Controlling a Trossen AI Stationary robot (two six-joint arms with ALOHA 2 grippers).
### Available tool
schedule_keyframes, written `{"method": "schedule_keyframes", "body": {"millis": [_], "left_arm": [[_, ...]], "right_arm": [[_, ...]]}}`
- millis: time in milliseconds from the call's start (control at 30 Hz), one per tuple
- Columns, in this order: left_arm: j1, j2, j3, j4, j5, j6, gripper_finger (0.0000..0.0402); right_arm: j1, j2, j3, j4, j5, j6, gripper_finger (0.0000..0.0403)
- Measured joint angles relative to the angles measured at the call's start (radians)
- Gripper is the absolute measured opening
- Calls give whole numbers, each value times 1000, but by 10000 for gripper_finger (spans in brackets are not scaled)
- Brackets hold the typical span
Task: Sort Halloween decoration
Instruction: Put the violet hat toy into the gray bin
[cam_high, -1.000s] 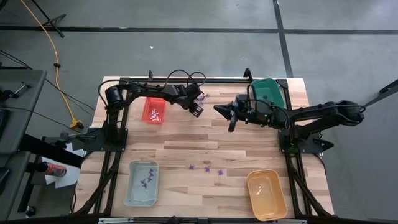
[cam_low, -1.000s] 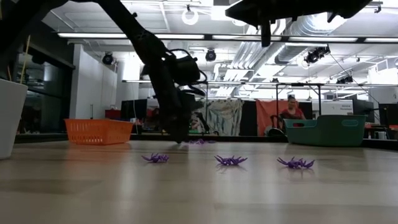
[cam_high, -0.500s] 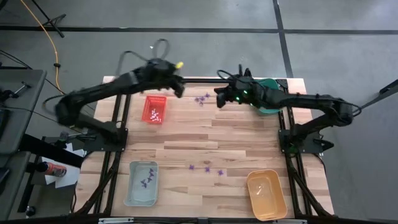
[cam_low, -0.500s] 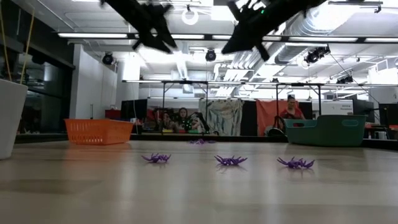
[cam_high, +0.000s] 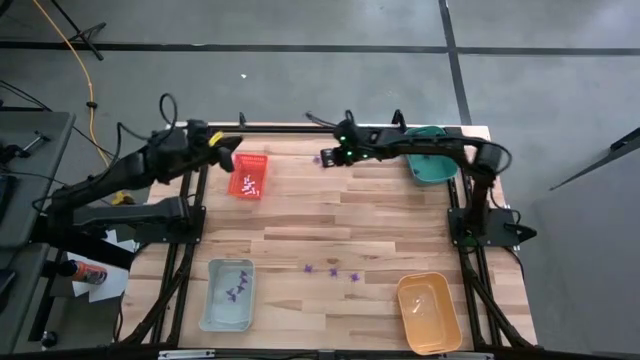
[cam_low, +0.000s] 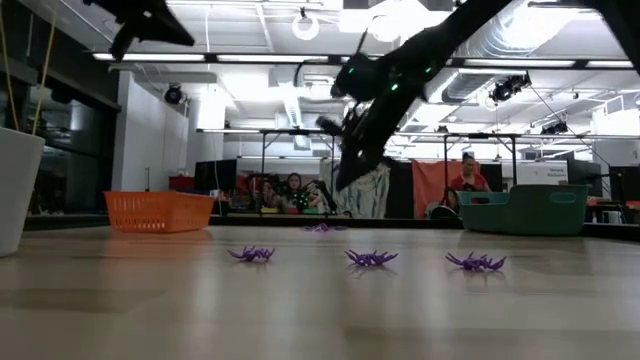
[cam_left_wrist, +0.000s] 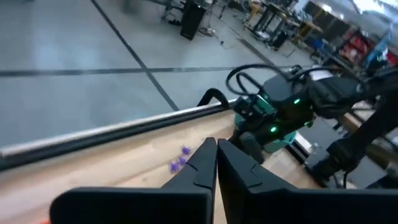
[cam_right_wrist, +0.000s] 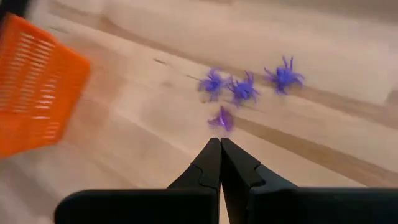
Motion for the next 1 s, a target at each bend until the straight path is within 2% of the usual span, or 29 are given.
{"method": "schedule_keyframes", "body": {"millis": [200,367,633,767,1000], "left_arm": [[-27,-96,-90,3,-4,-83,1],[-43,-115,-96,4,4,-77,1],[-44,-115,-96,2,48,-53,0],[-44,-120,-96,2,92,-46,0],[-44,-120,-96,2,127,6,0]], "right_arm": [[1,167,173,-131,0,33,0],[3,263,323,-287,74,19,0],[19,398,513,-411,123,56,0],[34,439,583,-484,187,67,0],[37,455,613,-513,131,51,0]]}}
